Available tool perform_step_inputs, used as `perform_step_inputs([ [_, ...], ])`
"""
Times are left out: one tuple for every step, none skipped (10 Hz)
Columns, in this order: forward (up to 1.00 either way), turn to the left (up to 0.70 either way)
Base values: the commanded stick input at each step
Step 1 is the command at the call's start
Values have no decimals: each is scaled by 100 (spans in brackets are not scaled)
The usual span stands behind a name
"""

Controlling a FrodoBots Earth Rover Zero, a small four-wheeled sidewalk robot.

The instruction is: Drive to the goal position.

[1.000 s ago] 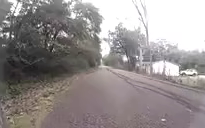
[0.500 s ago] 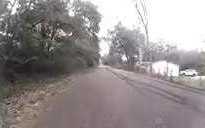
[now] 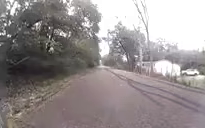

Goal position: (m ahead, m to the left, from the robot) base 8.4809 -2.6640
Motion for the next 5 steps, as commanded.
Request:
perform_step_inputs([
  [70,0],
  [70,0],
  [70,0],
  [70,0],
  [70,0],
])
